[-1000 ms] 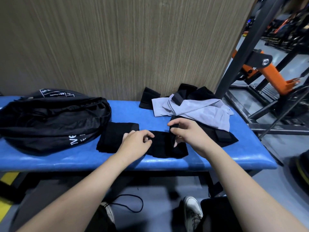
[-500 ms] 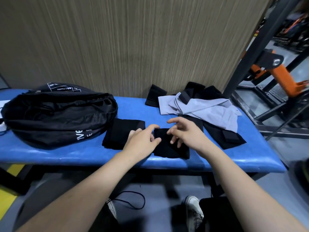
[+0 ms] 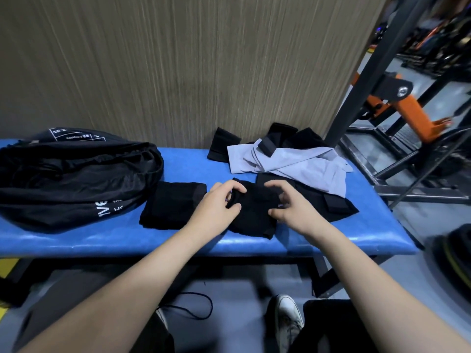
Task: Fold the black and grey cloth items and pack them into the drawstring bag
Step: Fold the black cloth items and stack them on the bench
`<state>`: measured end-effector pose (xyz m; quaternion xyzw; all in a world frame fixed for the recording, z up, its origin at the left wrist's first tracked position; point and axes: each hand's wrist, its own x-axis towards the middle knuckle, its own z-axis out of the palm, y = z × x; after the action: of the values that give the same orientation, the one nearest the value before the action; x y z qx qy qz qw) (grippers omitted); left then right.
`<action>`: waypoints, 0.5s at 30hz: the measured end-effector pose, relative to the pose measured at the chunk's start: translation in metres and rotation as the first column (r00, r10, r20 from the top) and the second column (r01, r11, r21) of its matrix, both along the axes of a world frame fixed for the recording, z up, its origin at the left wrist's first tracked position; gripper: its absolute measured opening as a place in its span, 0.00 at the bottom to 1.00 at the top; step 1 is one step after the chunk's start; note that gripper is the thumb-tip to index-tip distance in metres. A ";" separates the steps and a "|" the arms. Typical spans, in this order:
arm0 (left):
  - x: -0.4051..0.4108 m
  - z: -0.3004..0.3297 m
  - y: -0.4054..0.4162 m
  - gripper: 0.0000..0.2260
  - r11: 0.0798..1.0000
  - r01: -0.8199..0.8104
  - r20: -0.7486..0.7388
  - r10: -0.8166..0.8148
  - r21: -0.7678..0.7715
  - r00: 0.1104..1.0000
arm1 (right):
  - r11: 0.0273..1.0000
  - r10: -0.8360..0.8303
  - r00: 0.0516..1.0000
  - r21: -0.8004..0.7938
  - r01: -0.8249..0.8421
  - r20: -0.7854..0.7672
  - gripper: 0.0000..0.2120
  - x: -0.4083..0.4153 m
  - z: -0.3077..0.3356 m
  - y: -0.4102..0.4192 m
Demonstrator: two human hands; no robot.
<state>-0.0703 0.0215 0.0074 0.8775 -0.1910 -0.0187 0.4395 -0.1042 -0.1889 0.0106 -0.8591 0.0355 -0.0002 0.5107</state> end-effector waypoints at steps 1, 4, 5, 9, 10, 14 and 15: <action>0.000 0.003 0.001 0.14 0.999 -0.013 -0.020 0.012 -0.041 1.000 | 0.997 -0.021 1.000 0.080 0.019 0.020 0.28 0.001 0.001 0.001; -0.001 0.010 0.008 0.19 0.985 -0.026 -0.105 0.008 -0.171 0.994 | 0.960 -0.045 0.997 0.278 0.026 0.064 0.25 0.004 0.007 0.007; -0.002 0.013 0.013 0.21 0.979 -0.022 -0.138 -0.006 -0.204 0.990 | 0.943 -0.036 0.997 0.333 0.012 0.065 0.23 0.006 0.008 0.010; -0.002 0.021 0.030 0.23 0.935 -0.078 -0.259 -0.015 -0.345 0.966 | 0.874 0.060 0.997 0.480 -0.072 0.040 0.19 0.014 0.014 0.023; -0.002 0.023 0.035 0.23 0.924 -0.095 -0.276 -0.012 -0.370 0.961 | 0.865 0.085 0.996 0.493 -0.091 0.034 0.19 0.015 0.016 0.026; -0.001 0.032 0.062 0.17 0.910 -0.090 -0.292 -0.035 -0.405 0.956 | 0.794 0.199 0.980 0.585 -0.163 0.002 0.19 0.021 0.023 0.044; 0.000 0.032 0.069 0.16 0.910 -0.091 -0.284 -0.030 -0.404 0.958 | 0.771 0.221 0.975 0.614 -0.172 -0.005 0.19 0.022 0.024 0.050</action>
<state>-0.0707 0.0907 0.0398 0.7558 -0.1115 -0.0967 0.6380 -0.0824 -0.1389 0.0351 -0.6469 -0.0366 0.0978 0.7554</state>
